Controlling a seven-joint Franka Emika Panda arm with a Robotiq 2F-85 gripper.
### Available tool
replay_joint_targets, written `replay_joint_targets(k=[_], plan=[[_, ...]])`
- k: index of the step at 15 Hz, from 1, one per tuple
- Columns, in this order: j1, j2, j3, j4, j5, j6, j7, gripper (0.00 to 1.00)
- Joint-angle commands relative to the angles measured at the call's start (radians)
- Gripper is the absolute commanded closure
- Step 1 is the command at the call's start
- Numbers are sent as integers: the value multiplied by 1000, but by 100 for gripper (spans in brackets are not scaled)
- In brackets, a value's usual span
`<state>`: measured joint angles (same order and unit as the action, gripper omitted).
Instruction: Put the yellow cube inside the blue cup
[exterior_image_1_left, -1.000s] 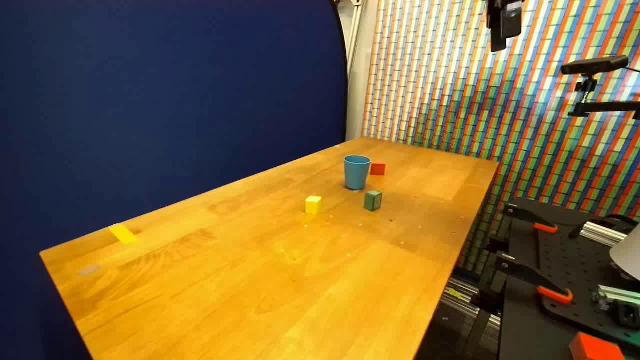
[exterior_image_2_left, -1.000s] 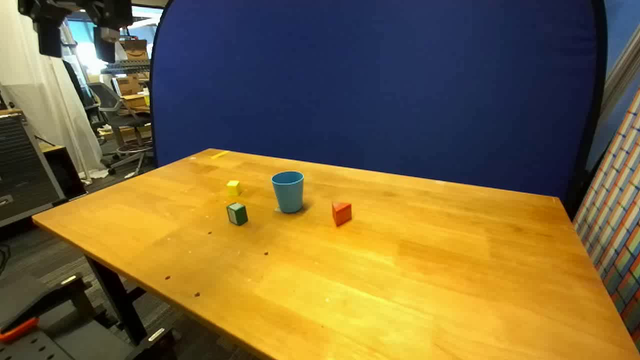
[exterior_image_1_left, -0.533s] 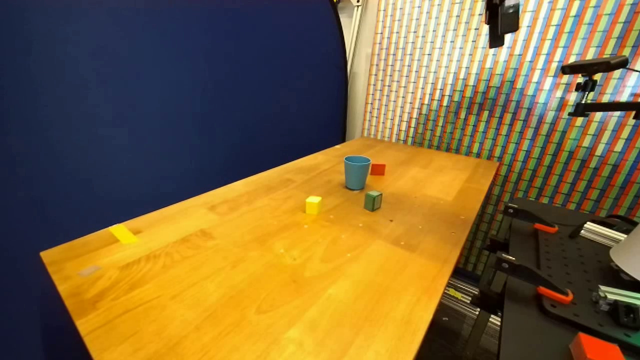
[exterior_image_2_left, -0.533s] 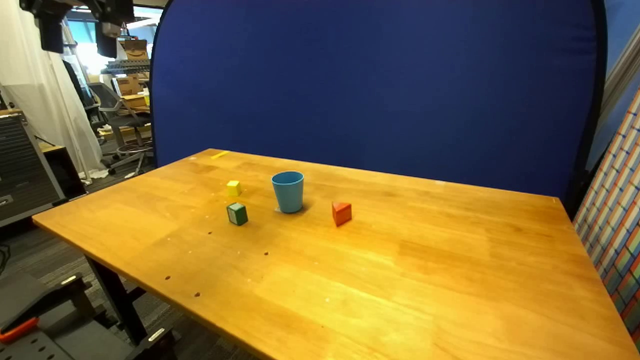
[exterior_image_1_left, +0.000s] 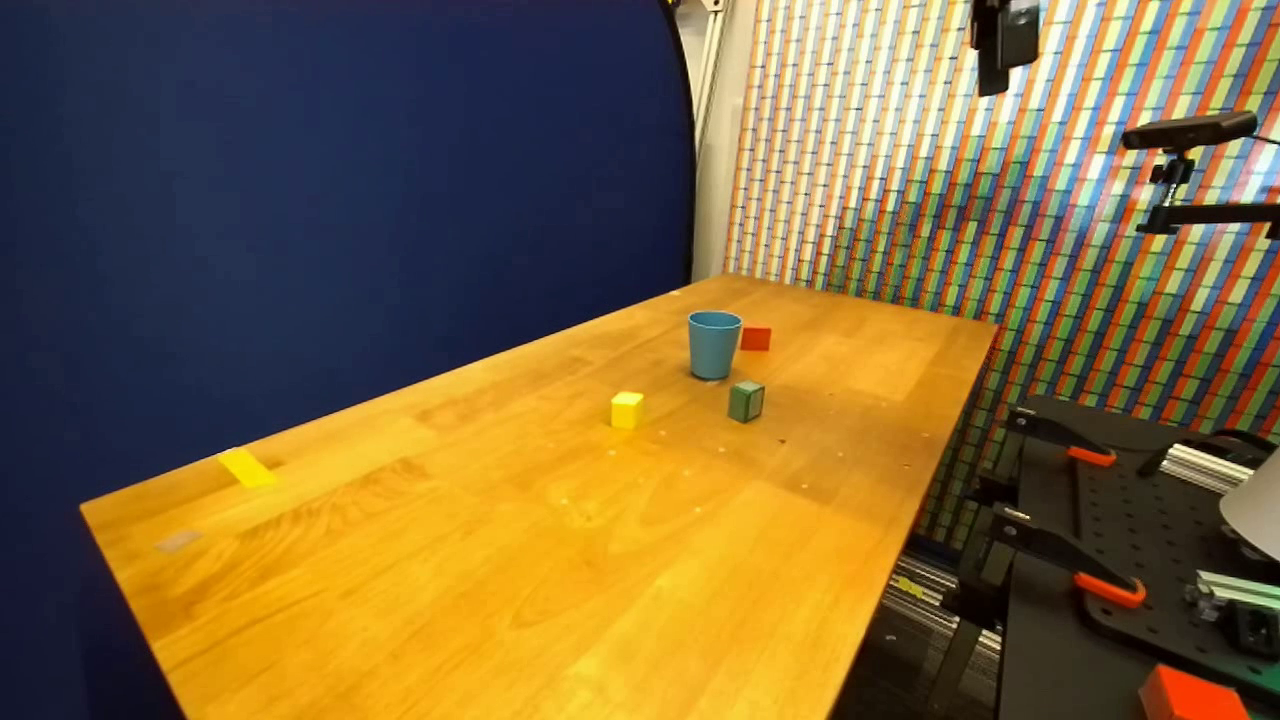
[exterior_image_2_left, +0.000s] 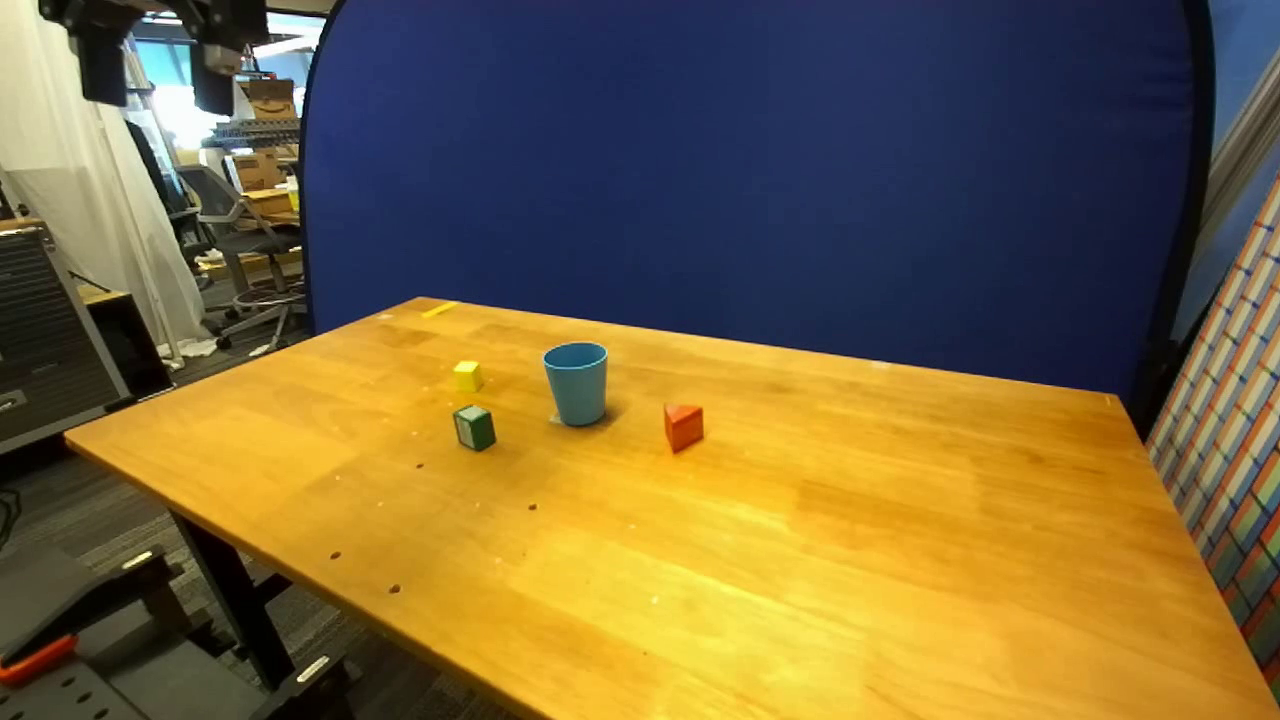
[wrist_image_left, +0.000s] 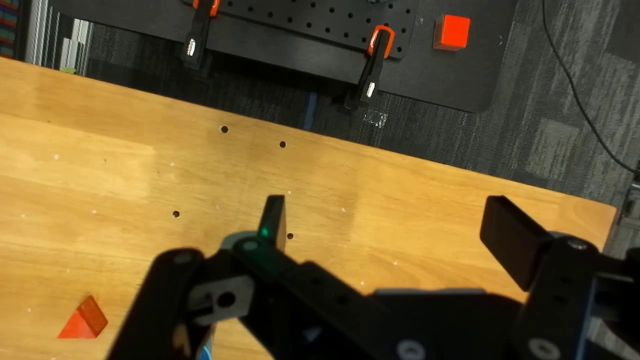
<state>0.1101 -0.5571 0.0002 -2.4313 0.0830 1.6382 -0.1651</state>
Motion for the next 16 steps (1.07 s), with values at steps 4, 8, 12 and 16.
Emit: replay_joint_targets(k=[4,8,12,16], plan=[[-7,1,6,2,3,-2,-3,0],[0,182,26,66,63,129,56,0],[21,416,81,166,64,244,66,0],[30,680,134,333,-1,248,119,0]])
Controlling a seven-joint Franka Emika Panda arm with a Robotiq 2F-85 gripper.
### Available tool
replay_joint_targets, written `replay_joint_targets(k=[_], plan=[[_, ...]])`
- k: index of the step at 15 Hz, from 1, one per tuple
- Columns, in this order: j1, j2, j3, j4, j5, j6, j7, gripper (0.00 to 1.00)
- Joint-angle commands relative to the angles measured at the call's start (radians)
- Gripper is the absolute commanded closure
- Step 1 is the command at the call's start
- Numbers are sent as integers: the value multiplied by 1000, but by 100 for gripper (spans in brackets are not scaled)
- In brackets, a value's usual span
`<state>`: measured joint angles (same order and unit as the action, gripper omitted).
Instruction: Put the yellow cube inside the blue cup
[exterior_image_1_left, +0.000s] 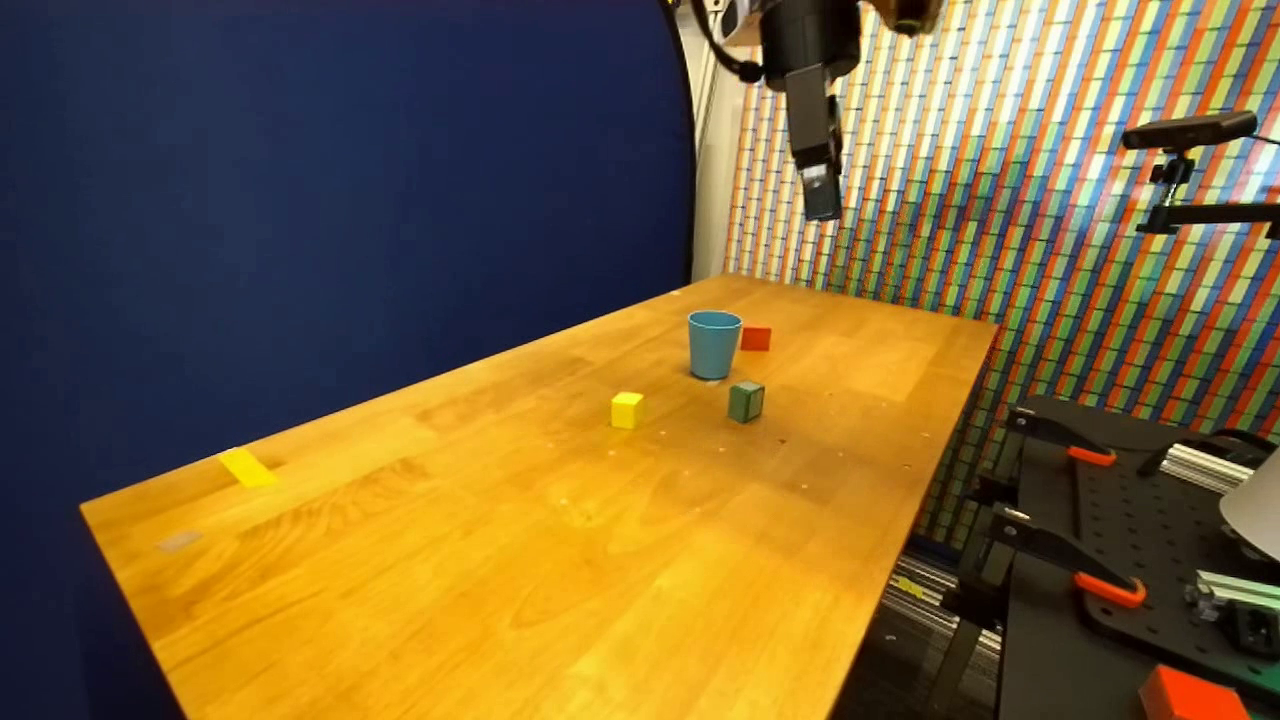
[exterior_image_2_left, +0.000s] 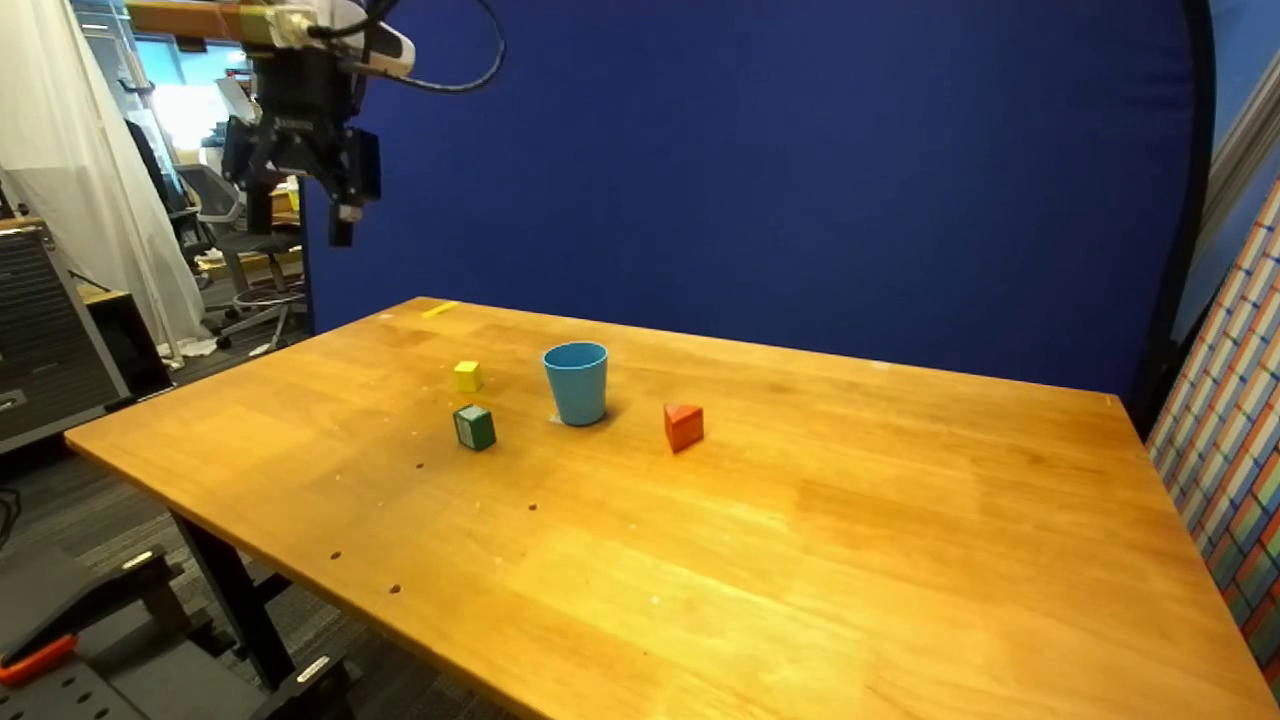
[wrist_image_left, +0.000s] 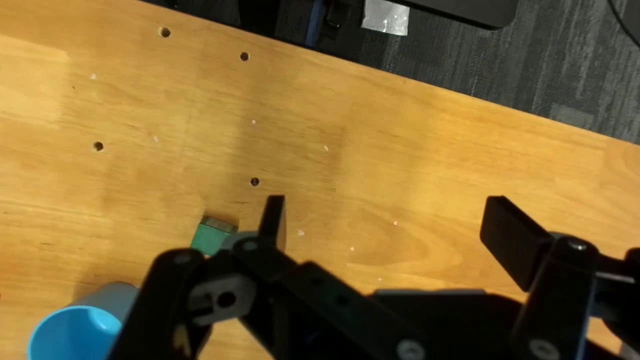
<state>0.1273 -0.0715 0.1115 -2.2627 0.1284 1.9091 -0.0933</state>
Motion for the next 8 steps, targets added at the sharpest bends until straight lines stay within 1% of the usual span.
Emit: replay_joint_targets(k=[1,4,8], plan=[[17,259,30,214,-63,-36,54,0],[37,447,39,374,-117,-63,53,0],[57,644,23,575,-188,-93,26,0]])
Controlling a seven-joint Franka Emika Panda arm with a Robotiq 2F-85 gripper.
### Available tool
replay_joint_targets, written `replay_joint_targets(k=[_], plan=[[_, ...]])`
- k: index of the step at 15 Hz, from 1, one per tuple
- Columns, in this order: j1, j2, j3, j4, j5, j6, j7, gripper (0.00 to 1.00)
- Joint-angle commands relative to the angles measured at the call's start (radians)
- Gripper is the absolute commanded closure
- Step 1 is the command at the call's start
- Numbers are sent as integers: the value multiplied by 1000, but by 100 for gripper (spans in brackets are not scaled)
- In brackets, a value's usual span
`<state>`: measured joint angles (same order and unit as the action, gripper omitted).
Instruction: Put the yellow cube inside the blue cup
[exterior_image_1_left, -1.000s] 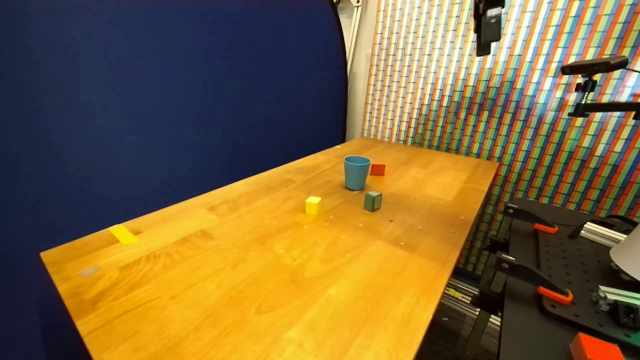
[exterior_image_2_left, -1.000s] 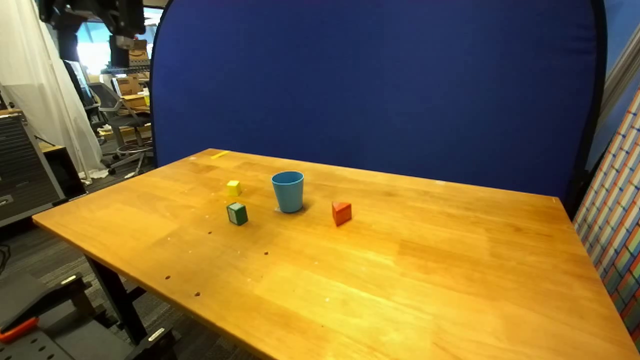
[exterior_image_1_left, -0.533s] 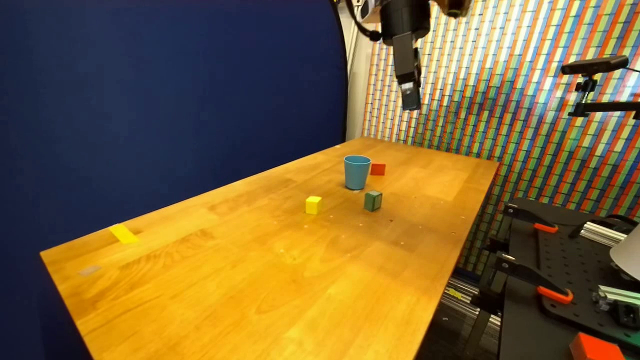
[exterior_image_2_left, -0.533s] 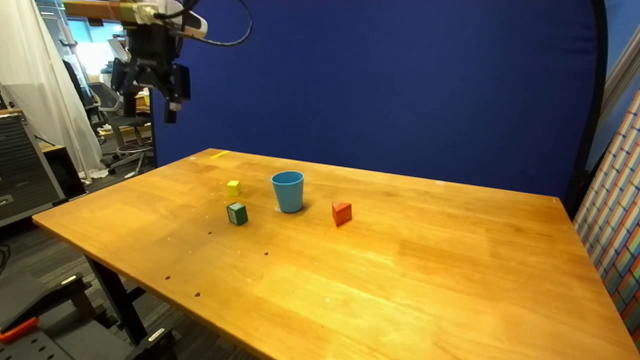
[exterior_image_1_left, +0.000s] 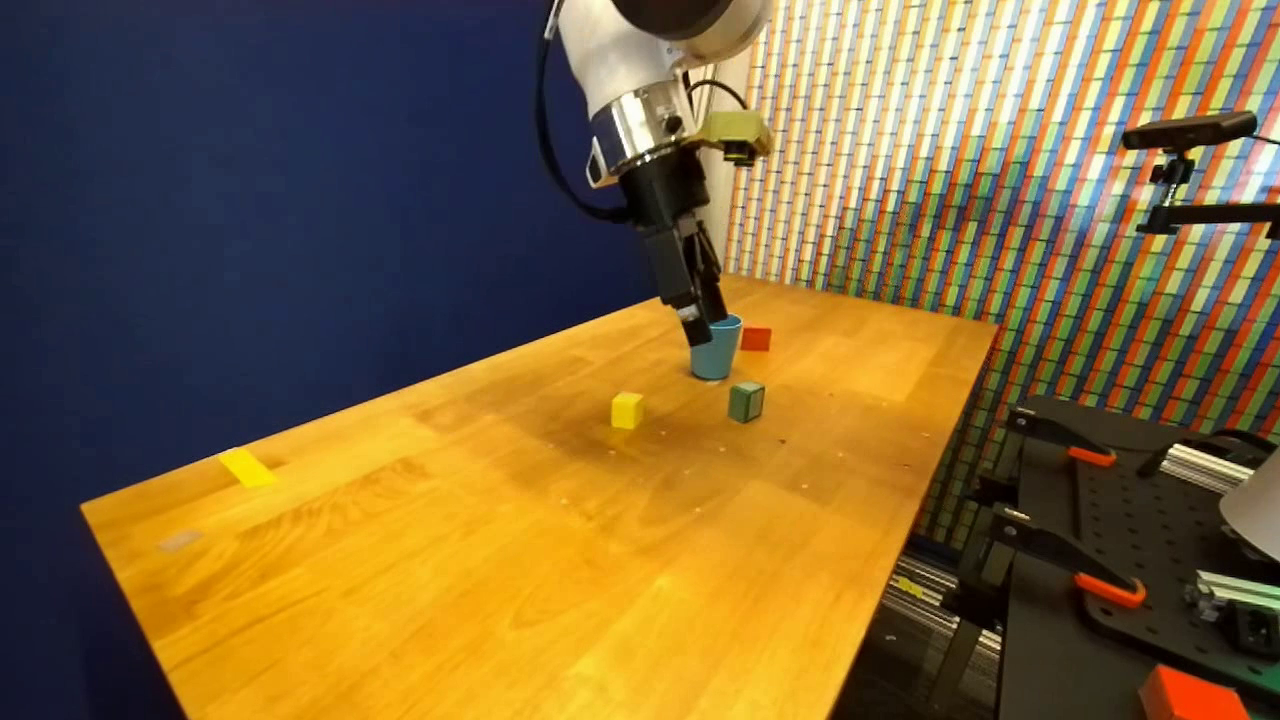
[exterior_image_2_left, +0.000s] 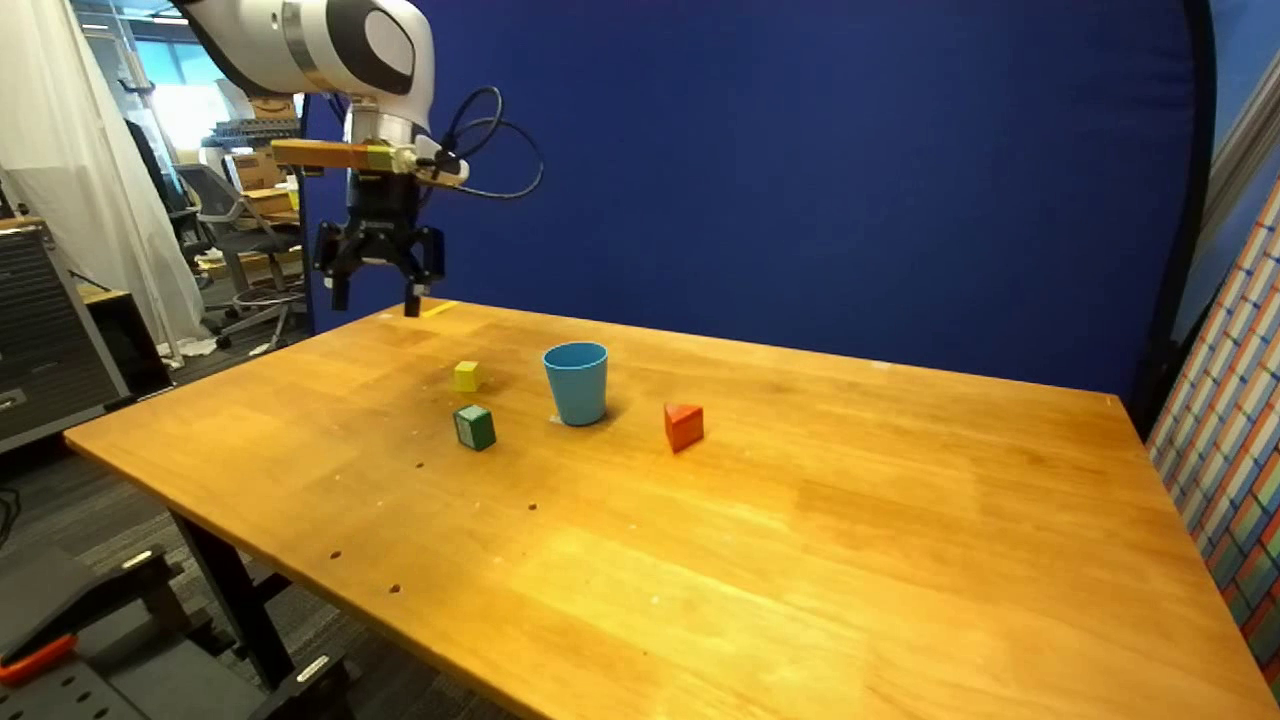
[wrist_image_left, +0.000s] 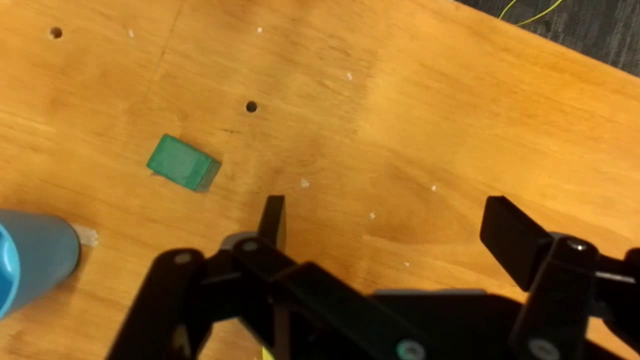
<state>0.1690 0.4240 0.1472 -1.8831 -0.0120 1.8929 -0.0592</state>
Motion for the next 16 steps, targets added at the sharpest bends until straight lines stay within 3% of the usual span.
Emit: replay_joint_targets(k=[1,10,15,16], plan=[[14,190,-14,245,-58,-82,-24,0],[7,521,-18,672,-88,-195,-162,0],[-7,628,-27,791,-77,-254,-192,0],[-10,645,-27,810,-75,-266,-197,25]])
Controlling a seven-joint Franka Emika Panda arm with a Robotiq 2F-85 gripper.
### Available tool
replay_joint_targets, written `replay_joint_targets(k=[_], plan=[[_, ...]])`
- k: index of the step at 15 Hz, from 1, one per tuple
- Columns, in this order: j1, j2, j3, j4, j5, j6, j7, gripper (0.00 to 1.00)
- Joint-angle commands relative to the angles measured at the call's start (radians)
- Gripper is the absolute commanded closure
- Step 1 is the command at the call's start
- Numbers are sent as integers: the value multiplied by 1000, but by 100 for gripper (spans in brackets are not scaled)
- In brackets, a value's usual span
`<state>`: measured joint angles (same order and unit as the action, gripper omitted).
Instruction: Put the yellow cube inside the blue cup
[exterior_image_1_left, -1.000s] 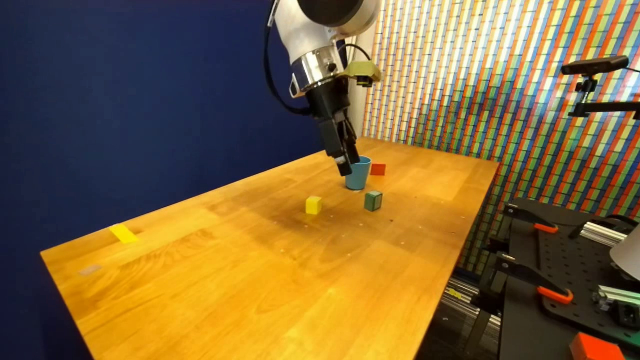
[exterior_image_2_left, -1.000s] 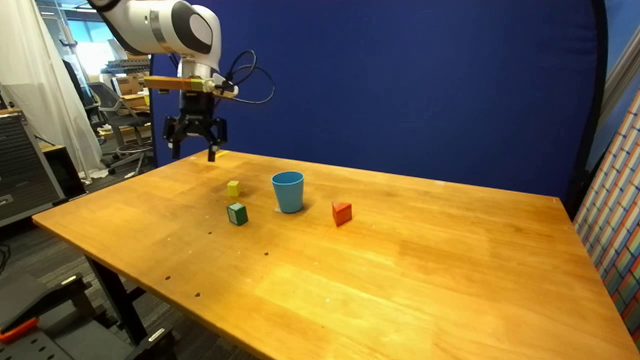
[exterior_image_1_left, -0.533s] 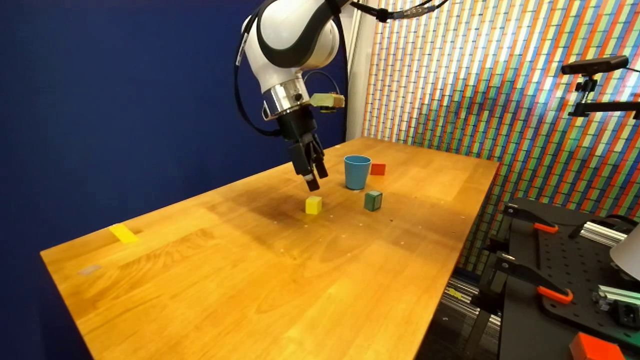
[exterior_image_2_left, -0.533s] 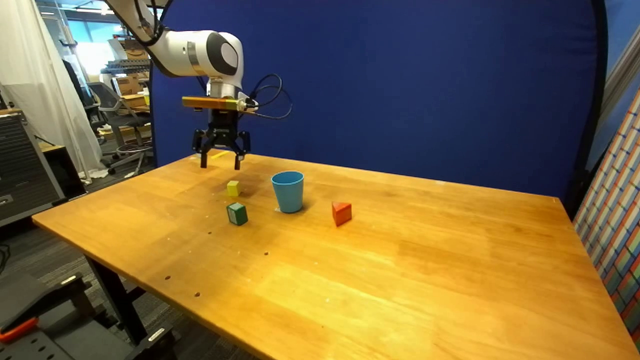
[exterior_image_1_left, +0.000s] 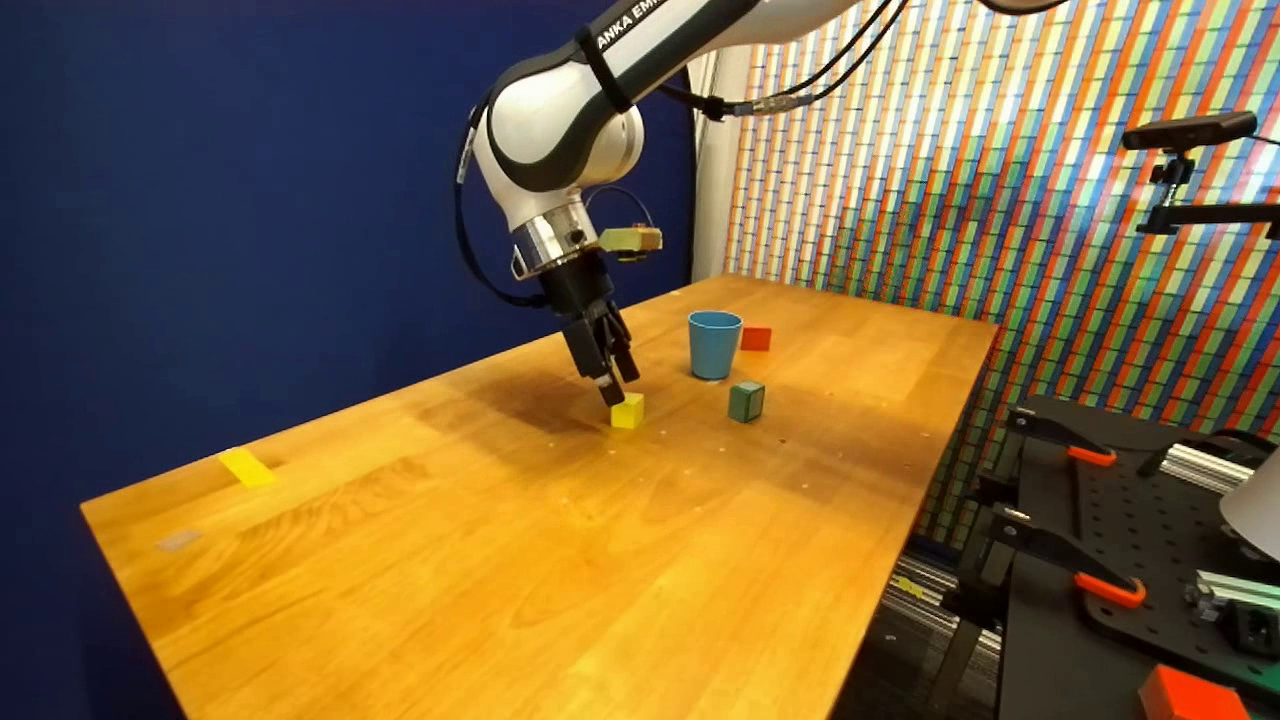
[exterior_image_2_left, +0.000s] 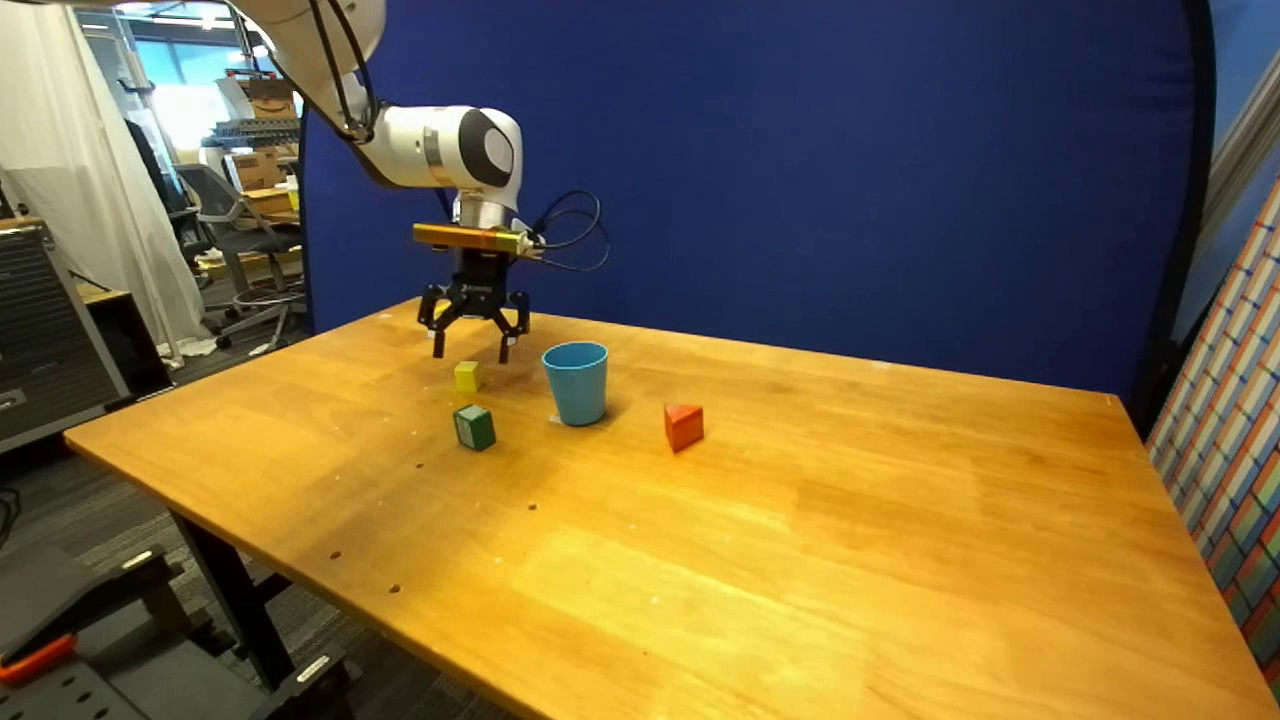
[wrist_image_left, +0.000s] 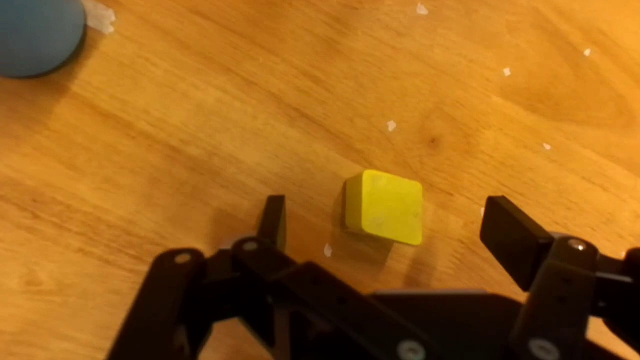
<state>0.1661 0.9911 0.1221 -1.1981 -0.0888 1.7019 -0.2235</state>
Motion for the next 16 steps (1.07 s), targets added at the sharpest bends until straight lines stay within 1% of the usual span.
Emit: replay_joint_targets(k=[1,2,3,6,7,8,9,11,14,16], plan=[[-10,91,3,136,7,-91,-43,27],[-8,104,3,150,6,-103,-43,34],[-1,115,3,162,1,-120,-44,44],[5,142,-1,200,-1,-159,-37,67],[4,136,-2,204,0,-171,-34,73],[-1,123,-3,199,2,-177,-32,82],[-7,88,-7,168,3,-170,-20,89],[-45,-14,-10,64,20,-124,10,85],[-99,-132,-24,-27,42,-90,71,85],[-152,-216,-29,-101,81,-62,105,85]])
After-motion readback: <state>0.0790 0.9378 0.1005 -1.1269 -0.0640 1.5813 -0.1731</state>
